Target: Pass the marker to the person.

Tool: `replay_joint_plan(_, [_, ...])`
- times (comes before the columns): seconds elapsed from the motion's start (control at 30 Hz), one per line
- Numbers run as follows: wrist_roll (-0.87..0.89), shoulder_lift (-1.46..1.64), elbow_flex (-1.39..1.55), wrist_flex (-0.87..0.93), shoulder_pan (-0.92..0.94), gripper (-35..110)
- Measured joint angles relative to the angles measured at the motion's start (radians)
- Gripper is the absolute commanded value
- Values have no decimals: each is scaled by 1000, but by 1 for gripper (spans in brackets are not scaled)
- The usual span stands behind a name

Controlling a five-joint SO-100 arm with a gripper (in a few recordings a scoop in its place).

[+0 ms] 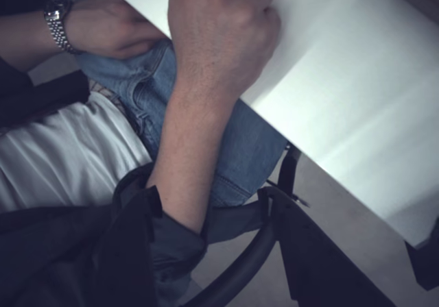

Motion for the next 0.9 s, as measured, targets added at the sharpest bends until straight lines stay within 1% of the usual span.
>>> replay_joint_plan(0.53, [2, 54, 52, 6, 38, 31])
replay_joint_plan(0.9, [-11, 133, 146, 6, 112, 32])
